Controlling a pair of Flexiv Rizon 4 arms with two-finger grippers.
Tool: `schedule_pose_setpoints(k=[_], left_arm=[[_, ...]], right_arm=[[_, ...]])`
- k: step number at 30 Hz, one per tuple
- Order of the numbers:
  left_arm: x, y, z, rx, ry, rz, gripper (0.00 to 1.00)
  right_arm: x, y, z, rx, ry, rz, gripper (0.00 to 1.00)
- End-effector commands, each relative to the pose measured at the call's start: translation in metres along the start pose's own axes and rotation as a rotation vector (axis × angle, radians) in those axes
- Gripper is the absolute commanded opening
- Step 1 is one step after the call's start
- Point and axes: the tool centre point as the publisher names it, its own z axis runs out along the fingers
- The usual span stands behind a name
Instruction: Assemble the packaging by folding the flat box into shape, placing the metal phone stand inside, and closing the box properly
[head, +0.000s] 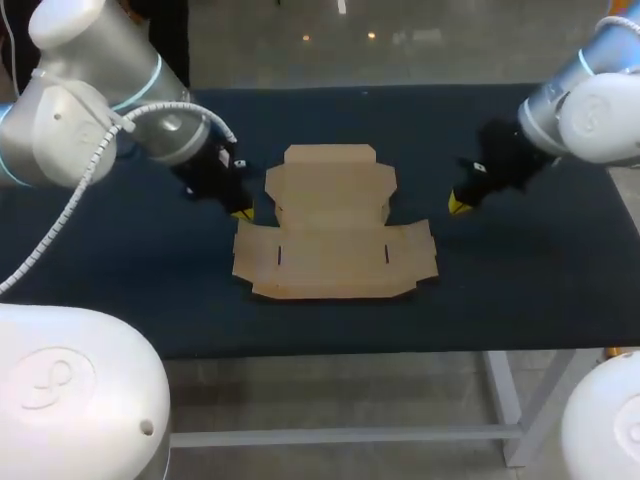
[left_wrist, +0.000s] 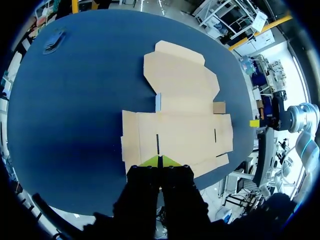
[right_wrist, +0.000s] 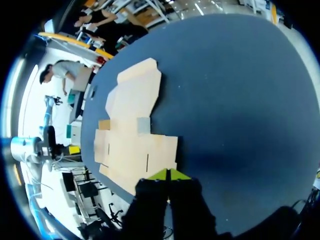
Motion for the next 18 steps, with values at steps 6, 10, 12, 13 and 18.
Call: schedule_pose_setpoints(k=[6, 10, 12, 13, 18], left_arm=[[-0.006, 0.056, -0.01, 0.055, 0.015, -0.021, 0.0], [-0.009, 0.074, -0.009, 0.048, 0.024, -0.036, 0.0], [-0.012, 0.08, -0.007, 0.045, 0.028, -0.047, 0.0], [-0.013, 0.082, -0.007, 0.043, 0.03, -0.049, 0.0], [-0.017, 0.101, -0.006, 0.036, 0.041, -0.065, 0.0]], right_arm=[[-0.004, -0.042, -0.015, 0.015, 0.015, -0.009, 0.0], [-0.006, -0.059, -0.014, 0.018, 0.019, -0.007, 0.0], [-0.006, -0.067, -0.012, 0.023, 0.019, -0.004, 0.0], [-0.006, -0.071, -0.011, 0.024, 0.018, -0.002, 0.0], [-0.005, -0.085, -0.007, 0.032, 0.015, 0.002, 0.0]])
